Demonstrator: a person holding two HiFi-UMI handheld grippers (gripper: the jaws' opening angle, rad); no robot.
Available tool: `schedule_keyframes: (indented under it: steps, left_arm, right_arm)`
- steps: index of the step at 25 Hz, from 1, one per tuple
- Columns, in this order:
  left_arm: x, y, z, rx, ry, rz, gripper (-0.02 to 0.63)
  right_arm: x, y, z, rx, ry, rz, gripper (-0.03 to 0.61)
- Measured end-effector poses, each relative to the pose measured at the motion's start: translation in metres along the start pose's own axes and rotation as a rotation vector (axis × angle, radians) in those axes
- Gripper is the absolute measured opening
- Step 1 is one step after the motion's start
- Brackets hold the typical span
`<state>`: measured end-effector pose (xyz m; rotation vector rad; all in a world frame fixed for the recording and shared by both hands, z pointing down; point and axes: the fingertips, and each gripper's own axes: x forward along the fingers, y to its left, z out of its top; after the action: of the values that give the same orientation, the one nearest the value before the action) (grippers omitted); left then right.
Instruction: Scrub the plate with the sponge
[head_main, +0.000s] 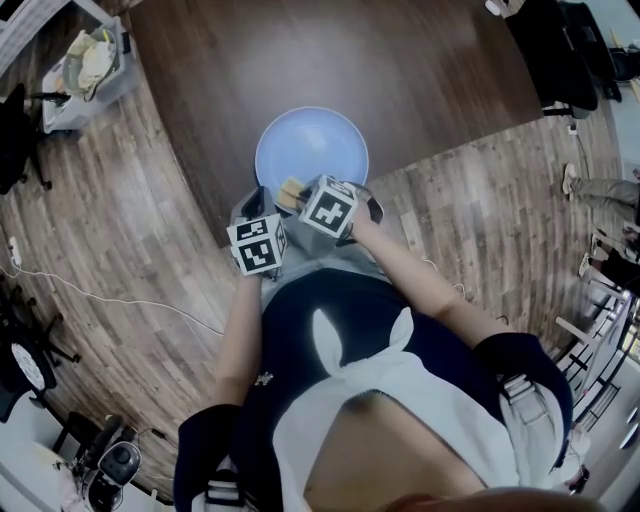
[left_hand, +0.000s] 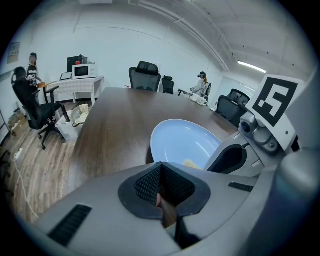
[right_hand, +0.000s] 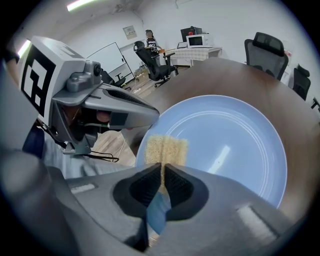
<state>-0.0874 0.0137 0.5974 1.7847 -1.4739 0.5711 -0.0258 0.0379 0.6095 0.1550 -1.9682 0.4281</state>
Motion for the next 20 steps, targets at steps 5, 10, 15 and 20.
schedule_keyframes:
  steps: [5,10,15,20]
  left_arm:
    - [0.005,-0.004,0.002,0.015,0.009,0.007,0.003]
    - [0.006,-0.005,0.002,0.021,0.021,0.003,0.003]
    - [0.005,-0.004,0.003,0.029,0.024,-0.002,0.003]
    - [0.006,-0.004,0.003,0.032,0.027,-0.006,0.003]
  right_arm:
    - [0.001,-0.006,0.004,0.012,-0.037,0.002,0.020]
    - [0.003,-0.009,0.010,0.029,-0.065,-0.001,0.021]
    - [0.006,-0.012,0.017,0.061,-0.093,0.008,0.021]
    - [0.010,-0.016,0.020,0.114,-0.119,0.009,0.021]
